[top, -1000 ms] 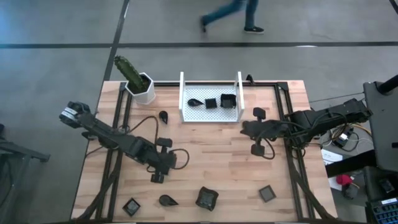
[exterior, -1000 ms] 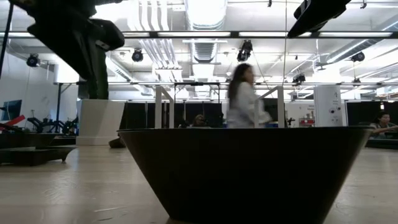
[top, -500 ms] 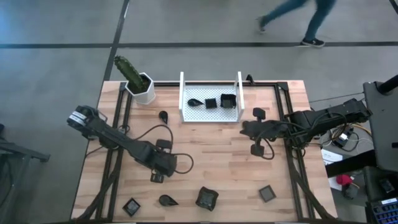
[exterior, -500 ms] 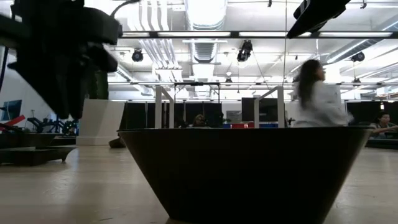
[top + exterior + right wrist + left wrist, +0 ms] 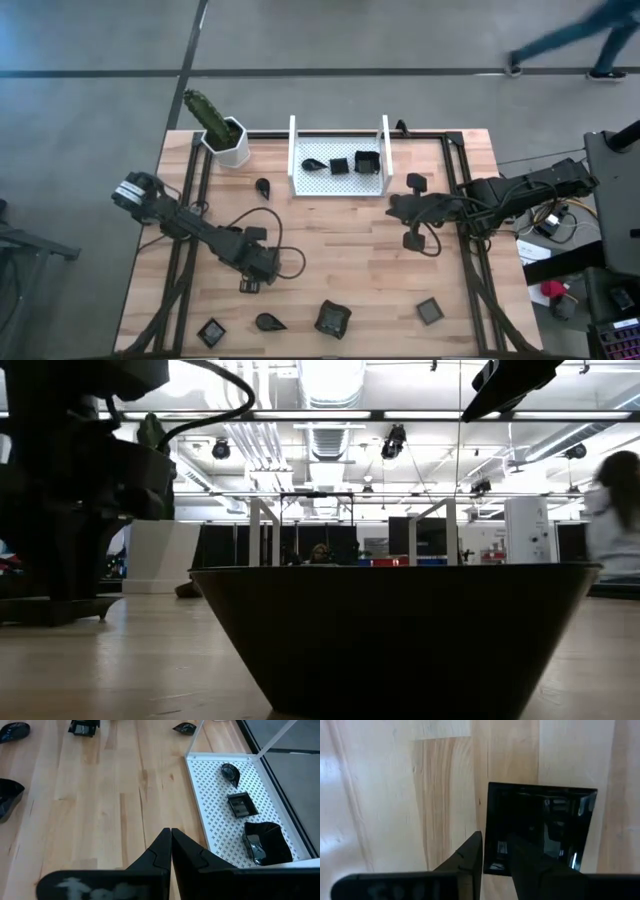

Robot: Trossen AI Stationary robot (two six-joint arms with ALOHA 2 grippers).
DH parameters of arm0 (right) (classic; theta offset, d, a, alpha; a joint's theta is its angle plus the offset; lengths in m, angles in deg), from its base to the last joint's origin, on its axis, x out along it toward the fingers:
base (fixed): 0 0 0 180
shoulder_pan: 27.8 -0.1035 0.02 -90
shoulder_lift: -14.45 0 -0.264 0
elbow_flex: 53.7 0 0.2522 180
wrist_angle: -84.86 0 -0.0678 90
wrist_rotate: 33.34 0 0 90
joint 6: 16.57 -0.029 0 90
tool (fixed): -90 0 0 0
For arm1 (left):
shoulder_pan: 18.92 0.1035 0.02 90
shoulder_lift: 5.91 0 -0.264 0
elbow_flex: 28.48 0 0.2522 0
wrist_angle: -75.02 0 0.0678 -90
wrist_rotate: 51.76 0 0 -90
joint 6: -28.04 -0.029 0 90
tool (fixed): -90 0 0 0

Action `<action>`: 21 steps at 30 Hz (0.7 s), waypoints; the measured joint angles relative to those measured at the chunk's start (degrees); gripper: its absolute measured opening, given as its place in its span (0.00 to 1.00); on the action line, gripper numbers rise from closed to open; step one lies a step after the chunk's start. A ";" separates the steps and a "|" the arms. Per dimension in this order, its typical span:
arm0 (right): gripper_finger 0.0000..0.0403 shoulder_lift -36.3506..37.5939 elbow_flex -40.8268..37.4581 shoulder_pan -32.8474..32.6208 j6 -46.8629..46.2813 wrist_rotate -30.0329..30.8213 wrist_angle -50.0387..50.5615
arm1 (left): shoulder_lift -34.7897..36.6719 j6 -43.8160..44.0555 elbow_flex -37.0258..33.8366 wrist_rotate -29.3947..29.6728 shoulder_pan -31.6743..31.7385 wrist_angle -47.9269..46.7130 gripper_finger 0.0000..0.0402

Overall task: Pick & Place Mini shaped plates
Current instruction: Stack the black square plate on top of the black square plate on the shelf

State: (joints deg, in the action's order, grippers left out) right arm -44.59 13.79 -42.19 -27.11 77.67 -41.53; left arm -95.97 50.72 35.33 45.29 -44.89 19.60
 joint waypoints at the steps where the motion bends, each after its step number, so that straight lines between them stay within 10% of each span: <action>1: 0.02 0.00 0.00 0.00 -0.01 0.00 -0.02 | 0.00 0.00 -0.51 -0.02 0.00 0.75 0.21; 21: 0.02 0.00 -0.02 0.02 0.01 0.04 -0.17 | 0.16 -2.21 0.95 -1.96 0.75 3.57 0.00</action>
State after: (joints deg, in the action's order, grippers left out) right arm -44.59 13.77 -42.17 -27.10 77.71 -41.70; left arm -95.81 48.51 36.28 43.33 -44.14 23.16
